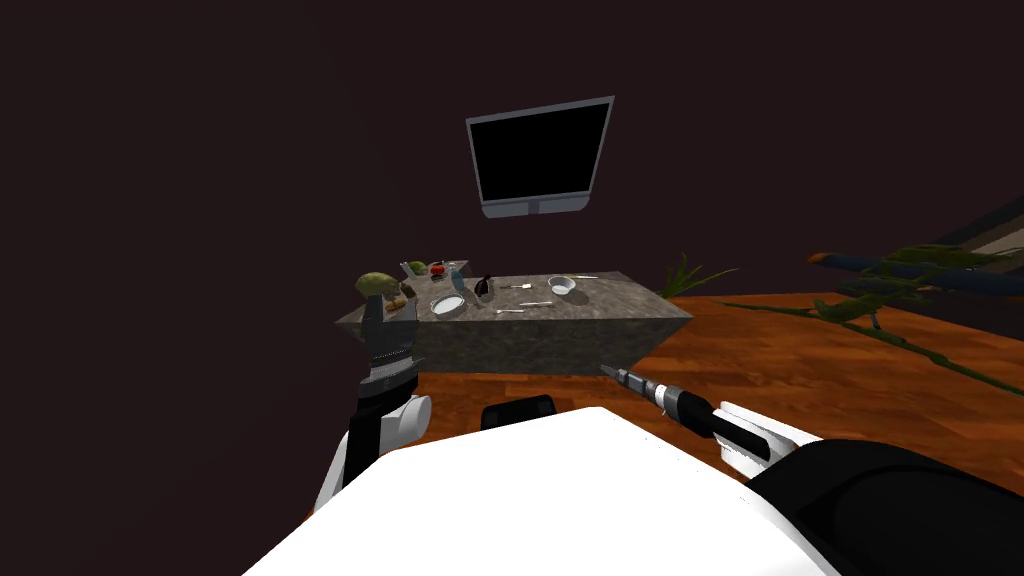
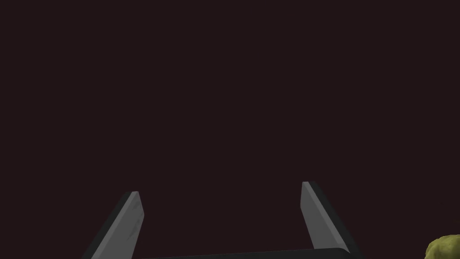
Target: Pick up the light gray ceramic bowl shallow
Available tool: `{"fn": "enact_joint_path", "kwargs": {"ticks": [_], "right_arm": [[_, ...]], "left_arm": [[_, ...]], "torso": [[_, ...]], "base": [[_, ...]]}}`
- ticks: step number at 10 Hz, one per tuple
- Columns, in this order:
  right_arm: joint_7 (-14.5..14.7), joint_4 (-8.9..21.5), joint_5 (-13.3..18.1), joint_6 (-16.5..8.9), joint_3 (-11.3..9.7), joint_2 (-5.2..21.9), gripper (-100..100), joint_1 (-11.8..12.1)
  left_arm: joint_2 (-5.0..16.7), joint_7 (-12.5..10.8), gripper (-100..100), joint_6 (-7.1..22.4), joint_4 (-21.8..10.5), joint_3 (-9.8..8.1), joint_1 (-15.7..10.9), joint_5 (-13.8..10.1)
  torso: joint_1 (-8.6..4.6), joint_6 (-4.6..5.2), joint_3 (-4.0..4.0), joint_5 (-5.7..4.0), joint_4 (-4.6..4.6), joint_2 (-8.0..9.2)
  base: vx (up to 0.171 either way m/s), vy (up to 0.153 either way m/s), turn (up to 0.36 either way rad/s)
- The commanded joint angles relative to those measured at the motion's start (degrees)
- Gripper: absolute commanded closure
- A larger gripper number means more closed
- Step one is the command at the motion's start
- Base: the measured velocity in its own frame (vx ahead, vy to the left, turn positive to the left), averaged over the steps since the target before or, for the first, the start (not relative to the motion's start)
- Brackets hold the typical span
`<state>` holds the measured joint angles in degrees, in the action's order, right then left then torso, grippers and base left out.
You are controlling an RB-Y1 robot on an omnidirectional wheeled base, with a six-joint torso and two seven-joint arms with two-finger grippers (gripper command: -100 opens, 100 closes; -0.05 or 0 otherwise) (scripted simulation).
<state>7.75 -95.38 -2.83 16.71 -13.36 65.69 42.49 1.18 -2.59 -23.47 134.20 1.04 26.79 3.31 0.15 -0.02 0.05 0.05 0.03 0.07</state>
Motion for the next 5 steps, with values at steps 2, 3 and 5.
{"fn": "enact_joint_path", "kwargs": {"ticks": [2,3,5], "right_arm": [[-0.71,3.60,0.61,-0.80,-1.32,4.69,-100,0.21],[-0.71,3.78,0.61,-0.80,-1.32,6.28,-100,0.21],[-1.01,6.27,1.16,-1.02,-1.93,9.51,-100,0.84]], "left_arm": [[0.00,0.00,0,0.00,0.00,-0.01,0.01,0.00],[0.00,0.00,0,0.00,0.00,0.00,0.00,0.00],[0.00,0.00,0,0.00,0.00,0.00,0.00,0.00]], "torso": [[0.00,0.04,0.00,0.00,0.00,0.00],[0.06,0.00,-0.01,0.02,0.00,-0.02],[0.07,-0.01,-0.05,0.00,-0.02,-0.08]], "base": [[-0.011,0.071,0.153],[0.006,0.068,0.113],[0.005,0.076,0.173]]}}
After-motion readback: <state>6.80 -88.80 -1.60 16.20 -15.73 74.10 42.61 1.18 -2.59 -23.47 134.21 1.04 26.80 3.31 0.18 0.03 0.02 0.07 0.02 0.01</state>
